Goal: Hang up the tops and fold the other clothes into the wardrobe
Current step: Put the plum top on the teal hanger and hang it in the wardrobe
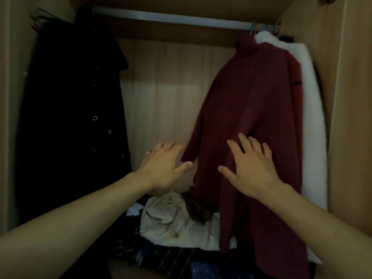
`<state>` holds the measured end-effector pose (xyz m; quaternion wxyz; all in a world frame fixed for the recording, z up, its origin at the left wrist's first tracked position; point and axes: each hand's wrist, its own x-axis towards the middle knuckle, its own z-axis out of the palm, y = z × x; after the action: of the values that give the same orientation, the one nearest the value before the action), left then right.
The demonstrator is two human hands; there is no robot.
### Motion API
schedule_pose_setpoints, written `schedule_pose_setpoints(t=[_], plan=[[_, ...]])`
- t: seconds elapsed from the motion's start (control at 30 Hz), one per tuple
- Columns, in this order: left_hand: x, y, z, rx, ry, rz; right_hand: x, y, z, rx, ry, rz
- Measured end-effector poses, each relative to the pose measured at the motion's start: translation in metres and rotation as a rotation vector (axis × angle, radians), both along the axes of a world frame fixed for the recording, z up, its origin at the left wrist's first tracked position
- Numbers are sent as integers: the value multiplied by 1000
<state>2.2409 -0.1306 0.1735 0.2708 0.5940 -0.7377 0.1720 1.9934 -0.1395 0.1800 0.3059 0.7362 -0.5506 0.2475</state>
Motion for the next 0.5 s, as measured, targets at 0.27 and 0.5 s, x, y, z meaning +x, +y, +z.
schedule_pose_setpoints(t=[0.27, 0.5], plan=[[10, 56, -23, 28, 18, -101, 8, 55, -32, 44, 37, -41], [14, 103, -85, 91, -41, -213, 15, 121, -86, 181, -25, -132]])
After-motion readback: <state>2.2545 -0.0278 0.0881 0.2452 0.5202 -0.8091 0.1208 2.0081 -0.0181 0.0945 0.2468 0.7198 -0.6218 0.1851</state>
